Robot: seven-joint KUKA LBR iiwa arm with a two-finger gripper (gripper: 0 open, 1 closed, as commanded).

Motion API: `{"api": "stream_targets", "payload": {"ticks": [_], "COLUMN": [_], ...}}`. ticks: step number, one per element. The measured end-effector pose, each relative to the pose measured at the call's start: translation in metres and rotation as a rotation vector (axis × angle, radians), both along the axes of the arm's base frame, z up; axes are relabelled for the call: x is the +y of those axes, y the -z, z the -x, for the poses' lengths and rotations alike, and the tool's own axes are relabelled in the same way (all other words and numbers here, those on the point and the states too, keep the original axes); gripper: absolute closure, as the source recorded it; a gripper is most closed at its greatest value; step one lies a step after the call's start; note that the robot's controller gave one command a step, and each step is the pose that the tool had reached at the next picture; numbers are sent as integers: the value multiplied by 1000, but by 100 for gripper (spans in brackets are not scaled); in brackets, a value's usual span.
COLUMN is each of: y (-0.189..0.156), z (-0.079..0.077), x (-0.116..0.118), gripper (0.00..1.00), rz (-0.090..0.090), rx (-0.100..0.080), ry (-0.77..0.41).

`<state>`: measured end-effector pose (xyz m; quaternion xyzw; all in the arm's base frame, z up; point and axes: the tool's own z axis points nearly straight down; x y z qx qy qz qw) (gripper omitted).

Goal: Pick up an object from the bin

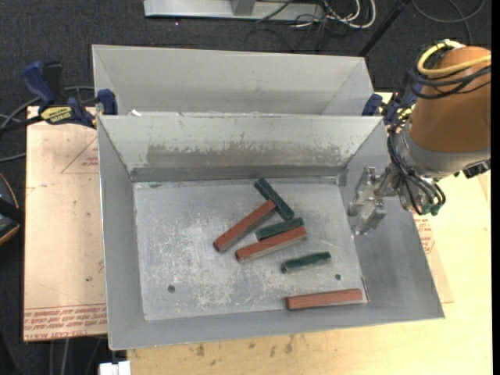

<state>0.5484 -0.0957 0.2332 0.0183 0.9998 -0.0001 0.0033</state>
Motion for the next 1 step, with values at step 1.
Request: {"api": "stream_targets", "payload": {"ticks": [1], "y": [1], "z": [1], "x": [0], "gripper": [100], "rz": [0], "rx": [3], "ry": [0]}}
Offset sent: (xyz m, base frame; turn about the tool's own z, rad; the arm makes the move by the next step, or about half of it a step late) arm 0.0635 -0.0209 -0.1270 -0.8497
